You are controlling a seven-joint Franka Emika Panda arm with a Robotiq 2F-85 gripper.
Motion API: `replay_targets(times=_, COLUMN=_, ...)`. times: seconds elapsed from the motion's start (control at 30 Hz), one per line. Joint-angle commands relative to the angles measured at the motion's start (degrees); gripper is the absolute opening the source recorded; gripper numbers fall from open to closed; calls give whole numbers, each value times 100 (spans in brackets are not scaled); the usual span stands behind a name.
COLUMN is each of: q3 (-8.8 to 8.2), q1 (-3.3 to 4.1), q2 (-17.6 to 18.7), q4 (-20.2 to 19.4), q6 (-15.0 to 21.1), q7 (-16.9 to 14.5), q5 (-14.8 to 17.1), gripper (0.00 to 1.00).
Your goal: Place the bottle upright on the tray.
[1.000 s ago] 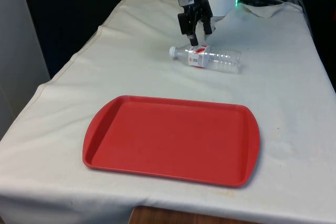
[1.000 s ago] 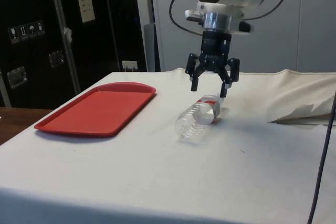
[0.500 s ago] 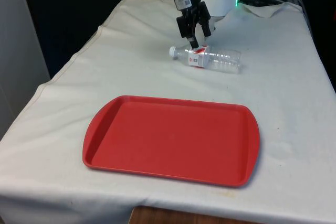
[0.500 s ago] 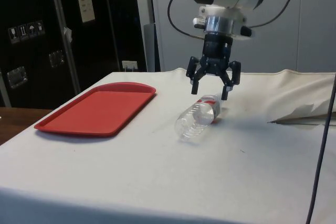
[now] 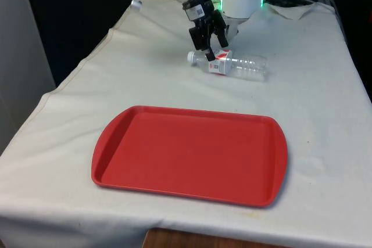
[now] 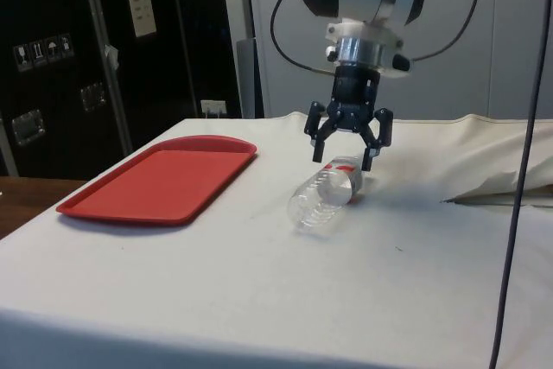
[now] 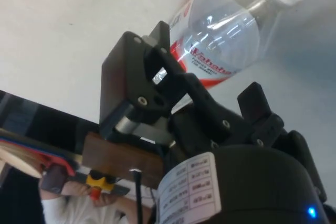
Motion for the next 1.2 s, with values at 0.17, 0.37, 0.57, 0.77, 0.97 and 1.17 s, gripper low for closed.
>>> replay_targets(times=0.17, q3=-138, q1=-11, q2=52, q4=74, q6=-241, q7=-258, q5=109, gripper=100)
replay_targets(times=0.37, q3=-149, q1=-17, q2=69, q4=74, q6=-269, q7=-235, q5=63, gripper=100)
replay_targets(times=0.57, q3=-155, q1=-23, q2=80, q4=80, q6=-321, q7=-258, q5=74, gripper=100)
replay_targets(times=0.77, q3=-149, q1=-52, q2=103, q4=86, q6=-361, q7=-344, q5=166, gripper=100)
replay_targets(times=0.97, q3=-189, q1=-40, q2=149, q4=86, q6=-441, q7=-693, q5=447, gripper=100)
replay_targets(times=1.17, q3=-195, q1=-17, q2=166, q4=74, q6=-435, q7=-710, q5=441, gripper=100)
